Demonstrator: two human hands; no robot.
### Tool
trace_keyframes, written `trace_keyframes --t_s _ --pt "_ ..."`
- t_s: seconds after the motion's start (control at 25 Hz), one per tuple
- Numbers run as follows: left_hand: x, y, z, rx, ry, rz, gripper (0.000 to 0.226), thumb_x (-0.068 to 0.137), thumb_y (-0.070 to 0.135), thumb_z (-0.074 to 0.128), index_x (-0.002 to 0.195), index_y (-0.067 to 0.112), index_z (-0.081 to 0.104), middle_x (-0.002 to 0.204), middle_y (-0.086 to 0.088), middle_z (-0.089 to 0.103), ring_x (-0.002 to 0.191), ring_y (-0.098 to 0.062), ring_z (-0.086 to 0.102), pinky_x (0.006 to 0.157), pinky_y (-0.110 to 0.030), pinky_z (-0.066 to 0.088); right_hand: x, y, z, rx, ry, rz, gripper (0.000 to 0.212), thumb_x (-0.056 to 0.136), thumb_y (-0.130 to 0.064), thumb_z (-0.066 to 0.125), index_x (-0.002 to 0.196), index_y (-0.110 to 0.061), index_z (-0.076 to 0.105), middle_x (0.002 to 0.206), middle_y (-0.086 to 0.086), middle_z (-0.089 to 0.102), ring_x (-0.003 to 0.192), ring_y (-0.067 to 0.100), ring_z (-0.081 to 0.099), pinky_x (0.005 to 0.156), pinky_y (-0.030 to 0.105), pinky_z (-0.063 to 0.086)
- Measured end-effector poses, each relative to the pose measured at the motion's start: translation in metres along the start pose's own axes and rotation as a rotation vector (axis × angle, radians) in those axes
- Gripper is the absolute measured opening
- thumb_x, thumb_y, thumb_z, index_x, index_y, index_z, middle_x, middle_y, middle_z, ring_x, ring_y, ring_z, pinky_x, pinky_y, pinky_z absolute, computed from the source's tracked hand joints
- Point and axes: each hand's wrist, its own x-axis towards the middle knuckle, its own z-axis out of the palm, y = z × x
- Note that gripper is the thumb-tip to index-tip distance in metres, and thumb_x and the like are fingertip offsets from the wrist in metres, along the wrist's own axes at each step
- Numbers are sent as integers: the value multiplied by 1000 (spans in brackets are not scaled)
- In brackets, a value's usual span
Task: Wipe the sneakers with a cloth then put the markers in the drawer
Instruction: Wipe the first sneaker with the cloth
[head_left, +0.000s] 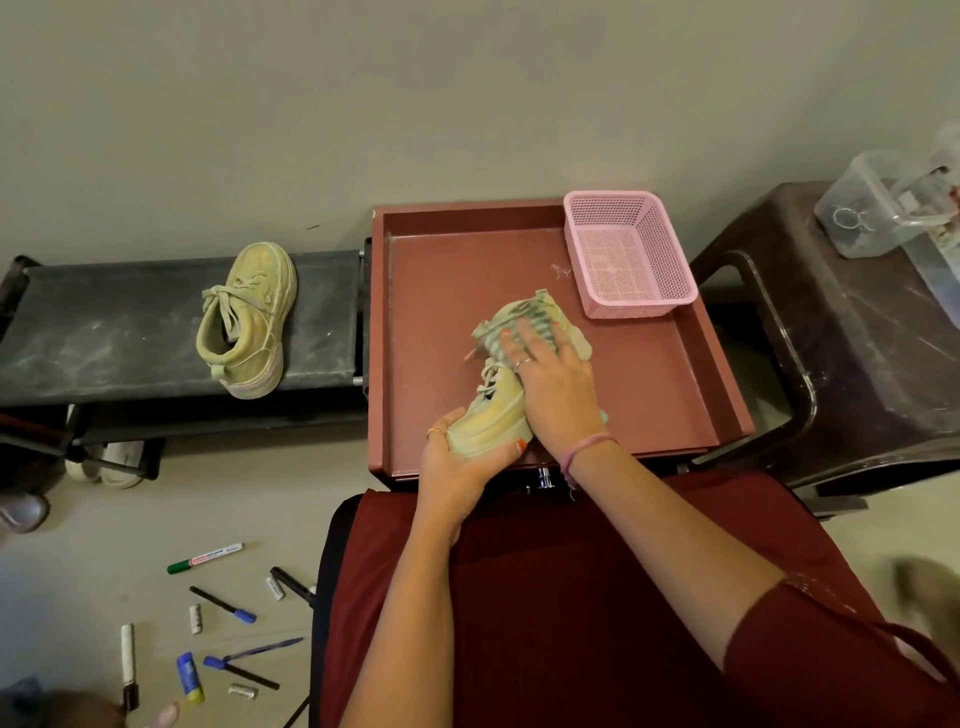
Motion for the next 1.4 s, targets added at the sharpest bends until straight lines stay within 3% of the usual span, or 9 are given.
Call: trace_keyframes --t_s 0.16,0.36,0.56,0.88,1.0,1.08,1.16,1.28,1.4 --pt "1 -3 0 3 -2 6 73 67 7 86 127 19 45 106 11 59 89 3 60 67 -8 50 -8 20 4 3 90 -105 62 83 10 54 139 -16 46 146 7 43 133 41 37 92 51 48" --pt "3 -6 -1 -3 14 -18 75 66 15 88 127 23 46 114 9 56 98 -1 57 72 -12 49 24 31 -4 140 23 164 70 89 14 30 151 -19 21 158 0 19 145 29 15 116 36 18" --pt "6 -9 -1 -30 16 -43 74 65 17 89 127 18 47 116 1 63 97 -8 63 72 -17 51 -42 10 2 196 -46 -18 81 84 15 44 151 -19 15 159 1 10 146 28 8 118 34 18" --pt "6 -12 2 -47 18 -64 72 67 21 87 127 19 47 115 0 63 91 -9 61 72 -20 49 11 15 -10 162 -27 141 69 91 12 29 151 -15 12 160 5 9 146 27 8 116 31 13" --pt "8 -11 0 -82 13 -62 65 67 18 88 122 16 52 110 -1 68 88 -9 65 68 -21 51 -30 3 -19 199 -81 -123 79 80 19 34 149 -18 24 157 2 17 146 29 10 115 32 21" --pt "8 -10 0 -87 -4 -55 58 67 14 87 116 15 56 104 -1 72 90 -12 69 73 -25 56 -66 -4 -19 160 -60 -314 77 70 15 35 141 -13 42 148 9 40 137 37 32 104 39 42" --pt "7 -10 1 -79 -5 -56 65 66 14 88 120 14 53 104 0 72 93 -11 70 77 -23 57 -68 5 -13 103 -47 -341 68 75 5 28 139 -11 46 143 9 46 133 37 40 94 40 49" --pt "5 -10 6 -62 17 -44 69 67 14 88 123 17 47 109 5 65 94 -5 65 76 -16 54 -22 23 -17 55 -54 -192 68 89 9 32 150 -18 19 158 0 18 146 25 14 110 34 36" --pt "6 -9 5 -92 25 -65 65 67 17 87 121 18 51 109 4 66 97 -11 65 79 -25 53 -1 18 -20 196 -72 -43 80 84 18 34 151 -23 16 159 -6 9 147 20 3 112 28 29"
